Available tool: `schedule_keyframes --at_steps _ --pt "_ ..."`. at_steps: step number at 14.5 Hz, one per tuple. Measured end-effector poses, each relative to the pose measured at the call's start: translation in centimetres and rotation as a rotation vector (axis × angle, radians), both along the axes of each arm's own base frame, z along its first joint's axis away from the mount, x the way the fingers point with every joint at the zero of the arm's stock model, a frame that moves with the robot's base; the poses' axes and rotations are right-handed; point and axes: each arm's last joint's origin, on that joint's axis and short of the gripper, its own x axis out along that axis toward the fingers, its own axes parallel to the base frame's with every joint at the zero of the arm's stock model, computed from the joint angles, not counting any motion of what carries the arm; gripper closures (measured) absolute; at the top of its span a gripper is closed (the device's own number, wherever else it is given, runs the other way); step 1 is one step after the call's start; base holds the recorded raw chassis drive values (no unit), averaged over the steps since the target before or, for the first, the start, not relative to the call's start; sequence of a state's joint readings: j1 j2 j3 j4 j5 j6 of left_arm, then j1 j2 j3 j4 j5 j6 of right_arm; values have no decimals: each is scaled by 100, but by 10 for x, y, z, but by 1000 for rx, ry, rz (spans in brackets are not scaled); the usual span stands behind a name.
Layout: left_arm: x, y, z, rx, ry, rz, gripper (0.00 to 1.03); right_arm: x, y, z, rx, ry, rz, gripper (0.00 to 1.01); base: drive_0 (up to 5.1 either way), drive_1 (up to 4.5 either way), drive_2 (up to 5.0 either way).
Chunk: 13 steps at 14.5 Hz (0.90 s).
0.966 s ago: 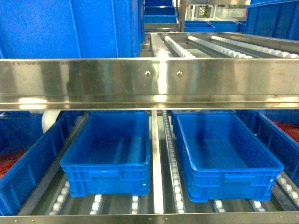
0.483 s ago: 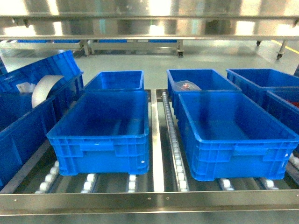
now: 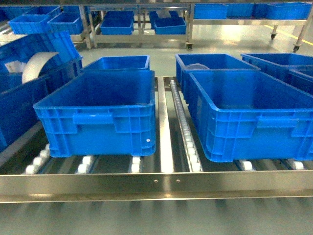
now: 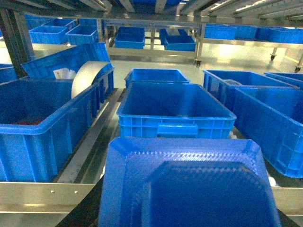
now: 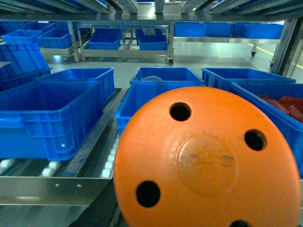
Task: Sort blue parts and orange caps into right shelf containers
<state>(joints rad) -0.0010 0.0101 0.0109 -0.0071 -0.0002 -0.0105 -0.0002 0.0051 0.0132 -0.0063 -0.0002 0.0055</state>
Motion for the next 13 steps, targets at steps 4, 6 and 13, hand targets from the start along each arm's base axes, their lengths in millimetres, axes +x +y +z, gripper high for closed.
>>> schedule_keyframes --at_steps 4,6,13 --pt "0 0 0 0 -1 1 61 0 0 0 0 0 1 58 0 0 0" --pt "0 0 0 0 1 0 61 0 0 0 0 2 1 58 0 0 0" --pt "0 0 0 0 0 0 61 0 0 0 0 0 0 58 0 0 0"
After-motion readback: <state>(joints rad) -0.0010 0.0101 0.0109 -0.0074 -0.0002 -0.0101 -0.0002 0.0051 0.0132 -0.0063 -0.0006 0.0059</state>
